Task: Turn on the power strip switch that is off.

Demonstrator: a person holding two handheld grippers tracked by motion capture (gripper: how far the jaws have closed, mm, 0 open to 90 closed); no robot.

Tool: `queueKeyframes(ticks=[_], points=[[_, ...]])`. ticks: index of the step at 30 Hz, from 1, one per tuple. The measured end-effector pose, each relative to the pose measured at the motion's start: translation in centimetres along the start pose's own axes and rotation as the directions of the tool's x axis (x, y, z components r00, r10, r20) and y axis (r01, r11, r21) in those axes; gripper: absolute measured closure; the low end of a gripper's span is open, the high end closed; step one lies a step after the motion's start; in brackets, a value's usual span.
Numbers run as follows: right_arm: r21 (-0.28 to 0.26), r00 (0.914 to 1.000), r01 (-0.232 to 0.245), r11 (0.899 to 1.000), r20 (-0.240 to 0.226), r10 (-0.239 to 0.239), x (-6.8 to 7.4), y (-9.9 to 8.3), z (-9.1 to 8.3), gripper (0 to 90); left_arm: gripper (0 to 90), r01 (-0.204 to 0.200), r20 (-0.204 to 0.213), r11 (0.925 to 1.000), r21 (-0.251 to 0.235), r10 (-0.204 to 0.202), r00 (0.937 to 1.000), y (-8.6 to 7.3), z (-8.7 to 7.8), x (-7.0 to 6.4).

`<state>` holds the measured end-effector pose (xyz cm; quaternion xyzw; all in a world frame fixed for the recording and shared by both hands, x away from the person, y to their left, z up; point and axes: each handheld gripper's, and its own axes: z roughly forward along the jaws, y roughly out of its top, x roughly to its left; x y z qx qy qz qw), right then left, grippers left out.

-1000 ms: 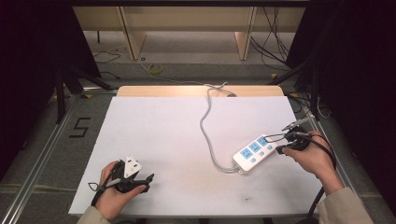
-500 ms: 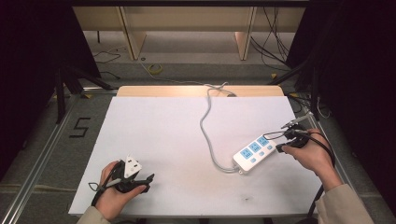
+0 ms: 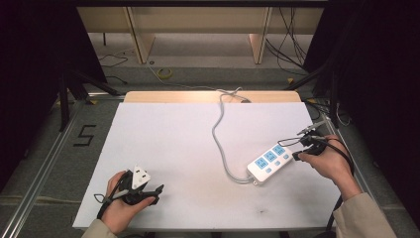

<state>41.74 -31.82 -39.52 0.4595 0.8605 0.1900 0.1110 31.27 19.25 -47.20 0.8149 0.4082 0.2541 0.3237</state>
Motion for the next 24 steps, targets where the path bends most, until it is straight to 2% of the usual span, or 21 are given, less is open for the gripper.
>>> queueKeyframes(ticks=[24], points=[[0.025, 0.9999, -0.008, 1.000, 0.008, 0.008, -0.68, 1.01, 0.74, 90.0, 25.2, -0.001, 0.002, 1.0000, 0.003, 0.001, 1.0000, 0.02, 0.04, -0.07]])
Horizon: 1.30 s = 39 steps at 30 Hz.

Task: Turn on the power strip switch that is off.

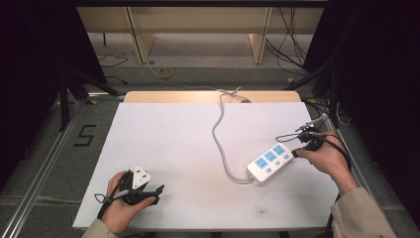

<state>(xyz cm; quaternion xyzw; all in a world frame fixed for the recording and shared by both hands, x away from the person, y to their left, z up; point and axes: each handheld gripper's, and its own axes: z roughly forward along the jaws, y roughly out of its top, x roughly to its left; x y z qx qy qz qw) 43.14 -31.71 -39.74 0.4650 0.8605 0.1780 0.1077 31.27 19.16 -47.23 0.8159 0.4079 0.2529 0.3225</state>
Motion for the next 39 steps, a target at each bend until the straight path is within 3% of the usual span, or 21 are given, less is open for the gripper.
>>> queueKeyframes(ticks=[39], points=[[0.032, 1.0000, 0.008, 0.999, 0.003, -0.008, -0.1, 1.7, 1.1, 90.0, 25.3, -0.002, 0.002, 1.0000, 0.000, 0.002, 1.0000, 0.0, 0.1, -0.1]])
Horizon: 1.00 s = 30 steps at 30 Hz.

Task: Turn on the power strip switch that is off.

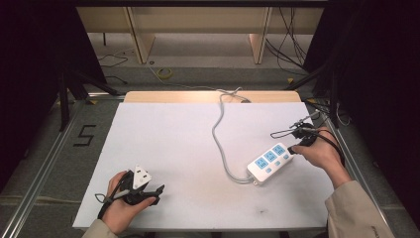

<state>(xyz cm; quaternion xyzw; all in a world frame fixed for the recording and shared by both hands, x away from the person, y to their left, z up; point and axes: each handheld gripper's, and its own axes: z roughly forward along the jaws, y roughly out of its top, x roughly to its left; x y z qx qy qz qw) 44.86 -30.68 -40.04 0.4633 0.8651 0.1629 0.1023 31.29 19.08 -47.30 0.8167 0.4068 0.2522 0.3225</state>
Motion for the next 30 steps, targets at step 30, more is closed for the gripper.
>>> queueKeyframes(ticks=[30], points=[[0.036, 1.0000, 0.003, 0.999, 0.008, -0.003, -0.2, 0.8, 1.5, 90.0, 25.3, -0.002, 0.001, 1.0000, 0.000, 0.002, 1.0000, 0.0, 0.0, 0.0]])
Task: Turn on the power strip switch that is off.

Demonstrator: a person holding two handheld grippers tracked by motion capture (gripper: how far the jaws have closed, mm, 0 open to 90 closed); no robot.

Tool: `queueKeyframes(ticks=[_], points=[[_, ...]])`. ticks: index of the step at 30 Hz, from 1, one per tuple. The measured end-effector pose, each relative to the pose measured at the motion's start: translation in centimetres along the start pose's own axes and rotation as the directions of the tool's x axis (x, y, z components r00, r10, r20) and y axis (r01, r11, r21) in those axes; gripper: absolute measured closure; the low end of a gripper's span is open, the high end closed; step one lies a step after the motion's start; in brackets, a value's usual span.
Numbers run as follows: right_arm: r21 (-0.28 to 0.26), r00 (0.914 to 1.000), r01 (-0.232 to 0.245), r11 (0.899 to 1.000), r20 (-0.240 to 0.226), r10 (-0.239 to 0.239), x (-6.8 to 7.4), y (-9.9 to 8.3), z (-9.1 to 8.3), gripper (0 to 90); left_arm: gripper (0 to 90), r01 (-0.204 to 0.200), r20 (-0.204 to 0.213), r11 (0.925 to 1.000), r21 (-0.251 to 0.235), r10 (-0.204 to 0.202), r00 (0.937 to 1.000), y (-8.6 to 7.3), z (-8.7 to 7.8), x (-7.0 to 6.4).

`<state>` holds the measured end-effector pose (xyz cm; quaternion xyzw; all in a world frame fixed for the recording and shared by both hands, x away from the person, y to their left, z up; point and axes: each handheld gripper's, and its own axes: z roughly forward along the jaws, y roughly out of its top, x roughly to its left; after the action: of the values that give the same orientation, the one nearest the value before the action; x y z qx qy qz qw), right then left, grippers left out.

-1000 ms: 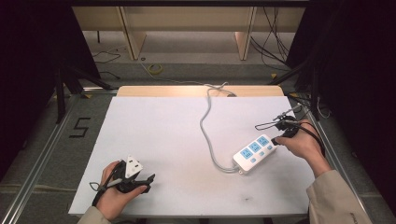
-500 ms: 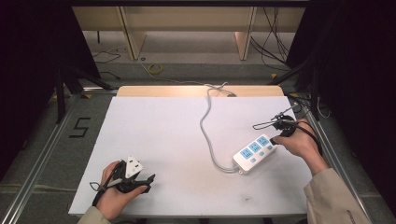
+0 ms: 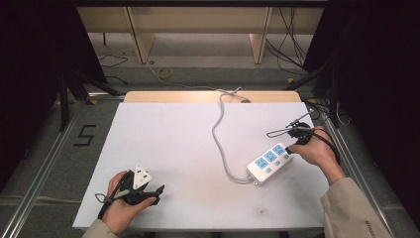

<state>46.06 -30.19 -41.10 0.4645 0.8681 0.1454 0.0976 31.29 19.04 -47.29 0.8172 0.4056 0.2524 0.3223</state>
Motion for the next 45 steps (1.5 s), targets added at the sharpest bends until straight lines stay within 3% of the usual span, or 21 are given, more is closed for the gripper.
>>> queueKeyframes(ticks=[45], points=[[0.047, 0.9999, 0.015, 0.999, -0.008, -0.015, 0.23, 0.41, 0.90, 90.0, 25.4, -0.002, 0.003, 1.0000, 0.001, 0.002, 1.0000, 0.05, 0.03, -0.04]])
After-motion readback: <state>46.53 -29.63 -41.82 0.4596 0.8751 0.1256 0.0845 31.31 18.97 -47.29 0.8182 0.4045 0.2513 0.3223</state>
